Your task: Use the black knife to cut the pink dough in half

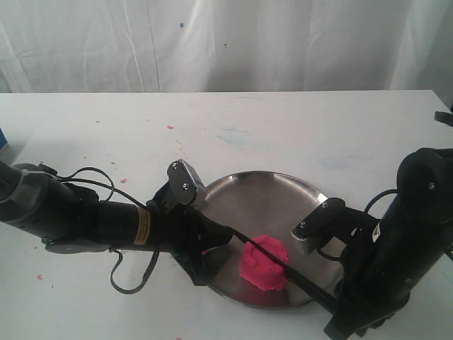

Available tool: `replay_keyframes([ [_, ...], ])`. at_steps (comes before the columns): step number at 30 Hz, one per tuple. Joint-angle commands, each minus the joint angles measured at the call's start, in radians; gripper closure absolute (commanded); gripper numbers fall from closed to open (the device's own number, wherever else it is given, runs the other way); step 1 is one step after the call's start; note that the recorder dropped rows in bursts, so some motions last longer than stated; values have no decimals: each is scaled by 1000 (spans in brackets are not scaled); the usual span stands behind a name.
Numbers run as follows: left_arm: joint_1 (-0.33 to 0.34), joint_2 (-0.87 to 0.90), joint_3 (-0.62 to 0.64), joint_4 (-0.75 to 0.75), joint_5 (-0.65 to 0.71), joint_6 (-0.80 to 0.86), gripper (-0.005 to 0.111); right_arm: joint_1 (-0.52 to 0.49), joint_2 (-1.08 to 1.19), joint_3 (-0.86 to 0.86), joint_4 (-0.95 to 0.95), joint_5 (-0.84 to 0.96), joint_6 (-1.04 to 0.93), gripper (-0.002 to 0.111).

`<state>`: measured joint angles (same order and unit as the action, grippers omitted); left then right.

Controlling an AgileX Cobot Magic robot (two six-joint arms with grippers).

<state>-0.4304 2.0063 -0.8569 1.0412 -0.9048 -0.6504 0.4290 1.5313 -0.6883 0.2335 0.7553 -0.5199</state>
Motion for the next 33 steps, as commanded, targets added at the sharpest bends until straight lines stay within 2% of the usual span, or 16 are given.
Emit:
replay_keyframes([
  [1, 0, -34, 6, 7, -94, -4, 107, 1, 0, 2, 1, -12, 26, 108],
  [9, 0, -100, 6, -5, -112, 8, 107, 1, 0, 2, 1, -12, 28, 108],
  [15, -1, -15, 6, -114, -119, 113, 107, 1, 0, 2, 1, -12, 35, 108],
  [18, -1, 11, -6, -164, -189, 160, 107, 1, 0, 2, 1, -14, 46, 108],
  [23, -1, 49, -67, -88, -193, 114, 107, 1, 0, 2, 1, -18, 46, 108],
  [33, -1, 97, -69, -84, -193, 105, 107, 1, 0, 2, 1, -18, 46, 108],
])
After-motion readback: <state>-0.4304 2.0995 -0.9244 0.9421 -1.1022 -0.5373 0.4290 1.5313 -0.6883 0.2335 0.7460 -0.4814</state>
